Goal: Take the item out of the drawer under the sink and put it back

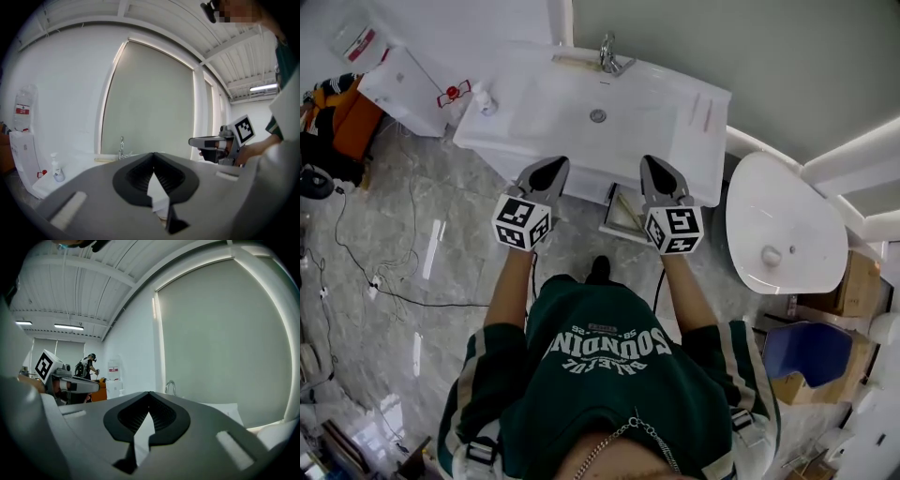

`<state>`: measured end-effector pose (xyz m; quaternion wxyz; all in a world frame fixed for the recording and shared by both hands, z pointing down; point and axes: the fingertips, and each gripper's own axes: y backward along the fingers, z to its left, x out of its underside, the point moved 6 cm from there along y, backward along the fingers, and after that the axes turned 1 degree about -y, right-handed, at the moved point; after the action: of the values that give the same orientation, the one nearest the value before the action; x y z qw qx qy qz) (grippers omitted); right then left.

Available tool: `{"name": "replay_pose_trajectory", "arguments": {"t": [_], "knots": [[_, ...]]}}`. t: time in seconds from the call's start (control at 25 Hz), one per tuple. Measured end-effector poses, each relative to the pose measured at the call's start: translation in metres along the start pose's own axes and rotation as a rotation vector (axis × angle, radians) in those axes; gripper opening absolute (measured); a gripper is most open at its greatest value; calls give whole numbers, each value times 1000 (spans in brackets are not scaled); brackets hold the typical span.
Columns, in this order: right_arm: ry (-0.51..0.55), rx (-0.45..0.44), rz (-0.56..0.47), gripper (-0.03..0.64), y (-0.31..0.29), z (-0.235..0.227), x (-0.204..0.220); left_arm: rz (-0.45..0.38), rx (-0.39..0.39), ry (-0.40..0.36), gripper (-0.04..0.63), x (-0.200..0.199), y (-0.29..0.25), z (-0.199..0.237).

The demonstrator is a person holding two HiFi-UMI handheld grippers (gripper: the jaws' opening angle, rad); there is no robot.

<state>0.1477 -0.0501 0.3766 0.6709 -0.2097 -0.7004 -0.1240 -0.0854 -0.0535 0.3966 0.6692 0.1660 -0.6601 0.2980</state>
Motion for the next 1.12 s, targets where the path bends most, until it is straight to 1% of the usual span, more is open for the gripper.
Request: {"name": "replay_pose_trajectory", "arguments": {"t": [0.28,0.56,0.84,1.12], "knots": [[-5,-28,3,2,-16,-18,3,22,-15,-3,49,2,-17,0],[-5,-23,15,2,-24,-22,7,19,-6,5,49,2,-32,7],[-8,-41,41,2,-25,-24,18,42,14,26,49,14,-42,7],[-27,-35,140,2,-28,-25,44,88,44,47,49,29,-50,9]]}}
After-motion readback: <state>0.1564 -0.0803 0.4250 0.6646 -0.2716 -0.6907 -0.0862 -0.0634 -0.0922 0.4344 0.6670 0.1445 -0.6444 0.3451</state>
